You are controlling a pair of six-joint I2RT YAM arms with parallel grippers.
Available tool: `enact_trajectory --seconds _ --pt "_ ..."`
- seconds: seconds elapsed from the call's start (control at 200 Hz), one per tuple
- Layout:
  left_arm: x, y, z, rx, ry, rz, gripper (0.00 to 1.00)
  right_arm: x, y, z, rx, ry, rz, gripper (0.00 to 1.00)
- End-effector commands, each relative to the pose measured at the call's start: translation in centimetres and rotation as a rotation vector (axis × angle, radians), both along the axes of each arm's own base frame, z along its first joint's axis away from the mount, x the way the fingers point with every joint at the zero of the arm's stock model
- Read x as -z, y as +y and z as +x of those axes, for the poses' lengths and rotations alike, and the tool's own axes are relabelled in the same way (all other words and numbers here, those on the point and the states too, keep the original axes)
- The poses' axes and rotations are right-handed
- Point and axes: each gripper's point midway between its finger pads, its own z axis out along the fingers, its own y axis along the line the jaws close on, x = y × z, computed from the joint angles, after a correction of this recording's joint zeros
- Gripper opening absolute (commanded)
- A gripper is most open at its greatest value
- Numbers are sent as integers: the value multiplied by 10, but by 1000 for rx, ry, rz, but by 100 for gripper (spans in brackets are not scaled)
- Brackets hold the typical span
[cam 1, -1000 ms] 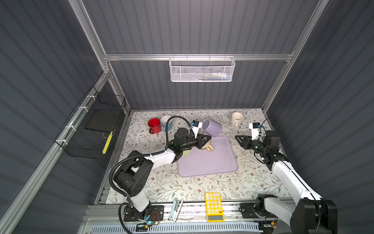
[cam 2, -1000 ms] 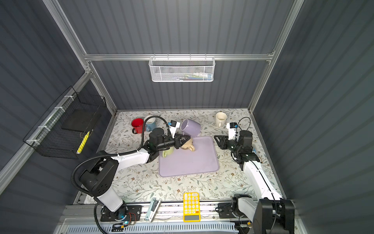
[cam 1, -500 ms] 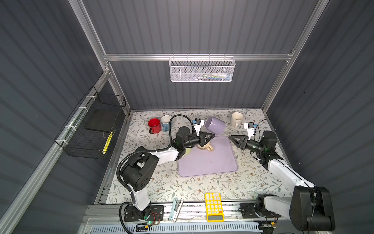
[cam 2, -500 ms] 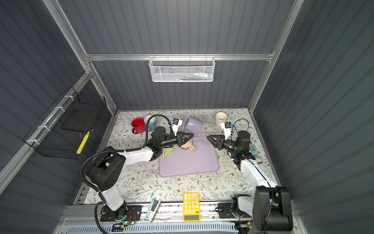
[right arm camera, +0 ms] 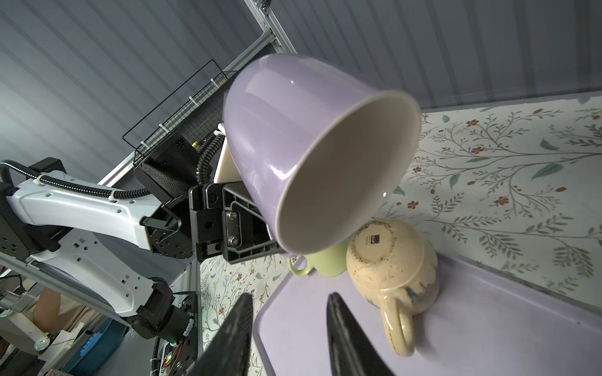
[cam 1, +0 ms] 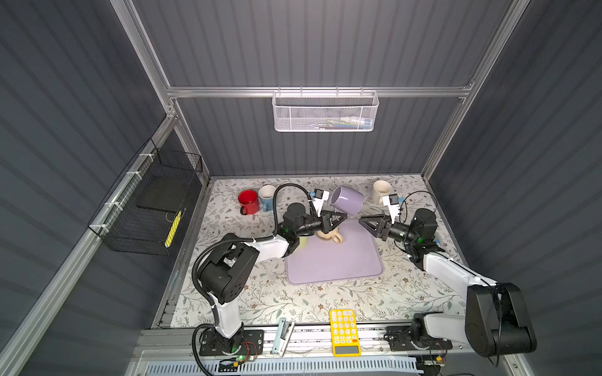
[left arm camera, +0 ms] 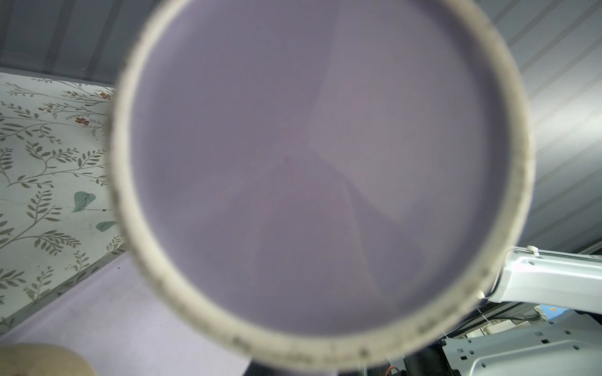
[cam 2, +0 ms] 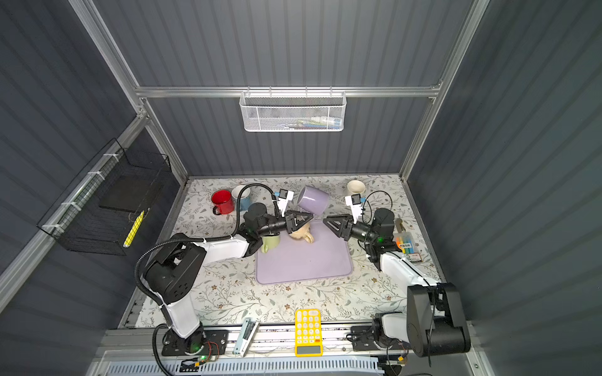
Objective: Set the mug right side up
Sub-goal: 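Close the right gripper on the lavender mug's side beside the left gripper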
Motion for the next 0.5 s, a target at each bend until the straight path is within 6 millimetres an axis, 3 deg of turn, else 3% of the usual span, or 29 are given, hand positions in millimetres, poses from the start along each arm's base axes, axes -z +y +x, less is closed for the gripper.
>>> enact_trajectory --seconds 0.0,0.495 --pt "-43 -1 1 21 -122 -96 8 -22 4 4 -21 -86 22 40" --pt "-34 -7 -6 45 -90 -96 6 -40 23 14 -75 -137 54 40"
